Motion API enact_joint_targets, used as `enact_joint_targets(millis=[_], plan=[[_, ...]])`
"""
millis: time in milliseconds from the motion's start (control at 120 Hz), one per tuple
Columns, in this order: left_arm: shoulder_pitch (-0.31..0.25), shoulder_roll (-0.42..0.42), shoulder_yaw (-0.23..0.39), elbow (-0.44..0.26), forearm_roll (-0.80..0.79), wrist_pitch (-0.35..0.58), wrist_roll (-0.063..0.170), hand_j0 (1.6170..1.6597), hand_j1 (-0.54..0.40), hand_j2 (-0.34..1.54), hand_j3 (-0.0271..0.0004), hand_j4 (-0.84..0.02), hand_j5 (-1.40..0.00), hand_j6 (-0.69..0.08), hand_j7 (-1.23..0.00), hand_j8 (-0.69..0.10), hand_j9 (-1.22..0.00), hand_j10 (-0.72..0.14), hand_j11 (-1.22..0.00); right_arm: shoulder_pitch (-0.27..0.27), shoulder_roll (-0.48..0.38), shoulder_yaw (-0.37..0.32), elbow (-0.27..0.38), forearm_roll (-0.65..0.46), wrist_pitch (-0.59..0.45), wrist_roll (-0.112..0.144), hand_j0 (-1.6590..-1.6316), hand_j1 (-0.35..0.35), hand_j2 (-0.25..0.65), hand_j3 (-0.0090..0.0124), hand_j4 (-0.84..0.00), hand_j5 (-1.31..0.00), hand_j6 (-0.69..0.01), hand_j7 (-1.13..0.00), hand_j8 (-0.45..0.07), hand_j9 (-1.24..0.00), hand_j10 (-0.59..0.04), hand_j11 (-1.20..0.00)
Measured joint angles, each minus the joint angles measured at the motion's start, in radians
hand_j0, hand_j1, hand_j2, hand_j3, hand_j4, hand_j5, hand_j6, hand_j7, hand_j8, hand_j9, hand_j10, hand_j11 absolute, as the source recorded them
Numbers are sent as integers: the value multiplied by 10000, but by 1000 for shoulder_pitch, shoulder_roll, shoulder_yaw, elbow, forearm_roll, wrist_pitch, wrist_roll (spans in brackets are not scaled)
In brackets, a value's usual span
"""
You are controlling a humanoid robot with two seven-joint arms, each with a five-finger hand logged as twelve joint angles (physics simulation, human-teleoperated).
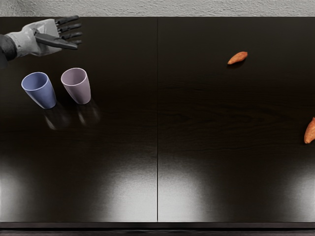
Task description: Pick up cup and place in cup with left hand
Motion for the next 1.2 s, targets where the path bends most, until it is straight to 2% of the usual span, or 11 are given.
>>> enact_joint_targets(millis=[58, 150, 233, 292, 533, 633, 742, 850, 900, 1008, 1200], plan=[[-3, 0, 1, -2, 24, 0, 0, 16572, 3489, -2, 0, -1, 1, 3, 1, 5, 0, 5, 0, 0, 0, 0, 1, 0, 0, 0, -16572, -3287, -35, 0, -168, -218, -168, -218, -168, -218, -168, -218], [-52, 8, 5, -3, 84, 0, 3, 16575, 3490, -1, 0, 1, 1, 5, 1, 7, 1, 7, 1, 0, 0, 2, -3, 1, -1, 0, -16575, -3287, -35, 0, -168, -218, -168, -218, -168, -218, -168, -218], [-75, 13, 12, -4, 186, 0, 56, 16577, 3491, -2, 0, -2, 1, 1, 1, 3, 1, 3, 1, 0, 0, 2, -6, 2, -2, 0, -16577, -3288, -35, 0, -168, -218, -167, -218, -168, -218, -168, -218], [-76, 42, 15, -3, 249, 0, 80, 16578, 3491, -3, 0, -8, 0, -7, 0, -4, 1, -1, 1, 0, 0, 2, -7, 3, -2, 0, -16578, -3288, -35, 0, -168, -218, -168, -218, -168, -218, -168, -218], [-126, 56, 37, -3, 412, 0, 121, 16580, 3491, 1, 0, -5, 0, -4, 0, -1, 0, 1, 1, 0, 0, 2, -9, 3, -3, 0, -16580, -3288, -35, 0, -167, -218, -167, -218, -167, -218, -167, -218], [-159, 6, 82, -5, 460, 0, 149, 16580, 3490, 1, 0, -7, 0, -7, 0, -4, 0, -1, 0, 0, 0, 1, -9, 3, -3, 0, -16580, -3288, -35, 0, -167, -218, -167, -218, -167, -218, -167, -218], [-163, -17, 130, -8, 483, 0, 161, 16580, 3491, 3, 0, -5, 0, -3, 0, -1, 0, 1, 0, 0, 0, 2, -9, 3, -3, 0, -16580, -3288, -35, 0, -167, -218, -166, -218, -166, -218, -167, -218], [-159, -43, 155, -15, 491, 0, 160, 16580, 3491, 0, 0, -14, -1, -16, -1, -12, 0, -7, 0, 0, 0, 1, -9, 3, -3, 0, -16580, -3288, -35, 0, -167, -218, -167, -218, -167, -218, -167, -218], [-167, -42, 190, -55, 507, 50, 159, 16580, 3491, 0, 0, -16, -2, -18, -1, -14, 0, -8, 0, 0, 0, 1, -9, 3, -3, 0, -16580, -3288, -35, 0, -168, -218, -167, -218, -167, -218, -168, -218], [-190, -38, 264, -180, 589, 249, 159, 16581, 3491, 1, 0, -16, -2, -19, -1, -16, 0, -10, 0, 0, 0, 2, -9, 3, -3, 0, -16581, -3288, -35, 0, -167, -218, -167, -218, -167, -218, -167, -218], [-199, -42, 367, -330, 676, 501, 157, 16581, 3341, 29, 0, -148, -169, -154, -168, -151, -167, -143, -166, 0, 0, 1, -9, 3, -3, 0, -16581, -3288, -35, 0, -168, -218, -167, -218, -167, -218, -167, -218]])
